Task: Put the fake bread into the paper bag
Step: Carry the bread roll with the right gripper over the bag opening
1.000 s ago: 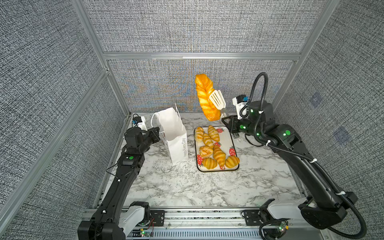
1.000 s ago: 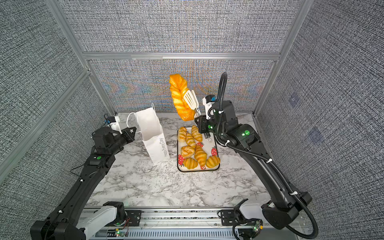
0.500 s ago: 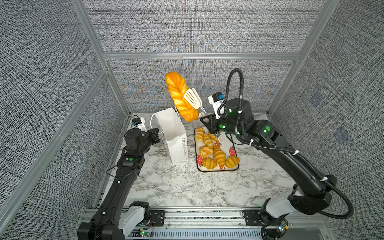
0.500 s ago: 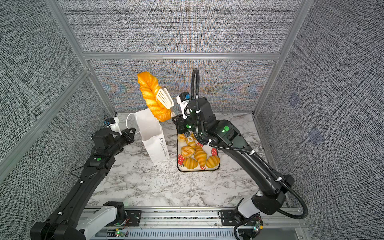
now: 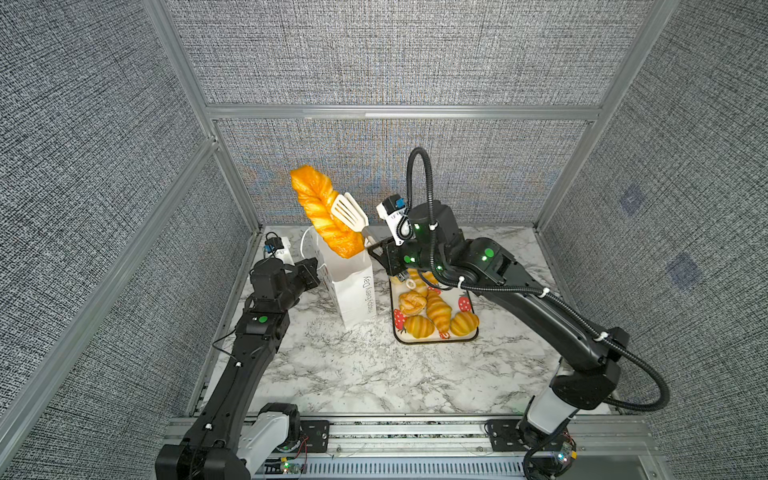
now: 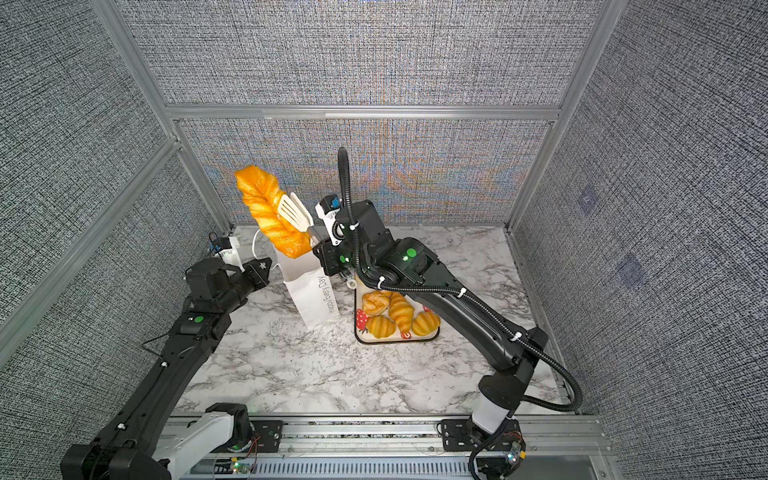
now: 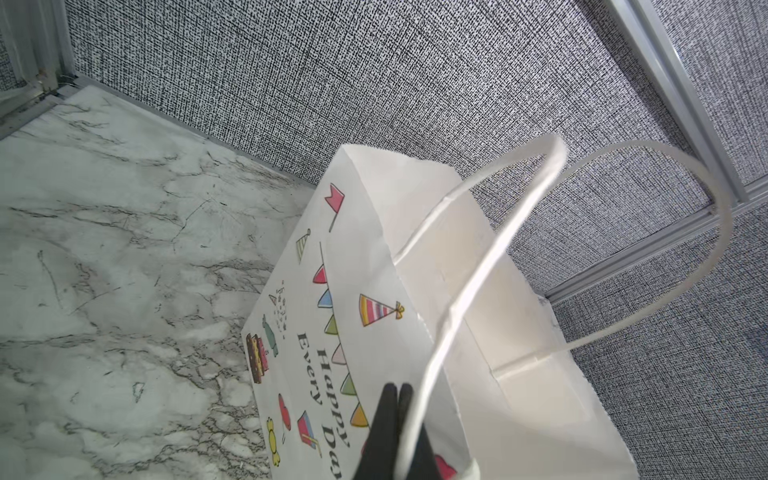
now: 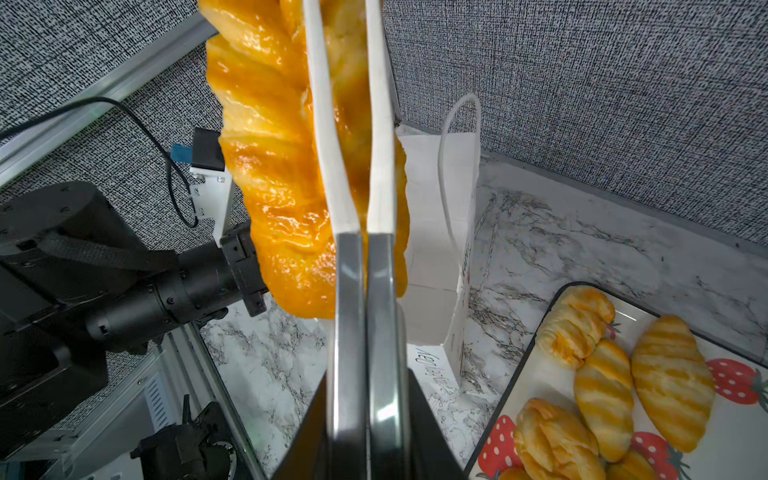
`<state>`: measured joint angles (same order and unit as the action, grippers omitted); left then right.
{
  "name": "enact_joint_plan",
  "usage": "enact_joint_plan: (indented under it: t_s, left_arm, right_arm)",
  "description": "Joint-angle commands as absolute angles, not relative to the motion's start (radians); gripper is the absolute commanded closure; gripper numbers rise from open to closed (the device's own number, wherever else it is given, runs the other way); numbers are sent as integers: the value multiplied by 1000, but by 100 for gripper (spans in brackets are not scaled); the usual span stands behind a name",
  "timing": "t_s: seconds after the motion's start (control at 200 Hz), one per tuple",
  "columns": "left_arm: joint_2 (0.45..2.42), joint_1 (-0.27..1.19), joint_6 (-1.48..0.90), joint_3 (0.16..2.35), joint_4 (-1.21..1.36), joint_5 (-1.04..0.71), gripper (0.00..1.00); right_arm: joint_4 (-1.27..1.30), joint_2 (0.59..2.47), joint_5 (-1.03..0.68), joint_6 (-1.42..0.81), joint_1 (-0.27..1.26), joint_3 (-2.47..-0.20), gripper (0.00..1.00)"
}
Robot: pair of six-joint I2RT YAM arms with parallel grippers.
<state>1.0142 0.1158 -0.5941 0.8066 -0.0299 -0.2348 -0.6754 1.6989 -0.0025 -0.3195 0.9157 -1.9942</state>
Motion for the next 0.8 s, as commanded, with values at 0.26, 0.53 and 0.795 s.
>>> enact_joint_plan:
  t_s: [0.26, 0.53, 0.795]
  left_arm:
    - [1015, 116, -581, 802, -9, -232, 100]
    - [1010, 115, -582, 797, -12, -232, 100]
    - [1006, 116, -579, 801, -17, -228, 100]
  right_arm:
    - [-610, 1741, -50, -376, 914, -1968, 78]
    - [-602, 1754, -53, -404, 884, -1919, 78]
    - [-585, 1752, -69, -425, 859, -1876, 78]
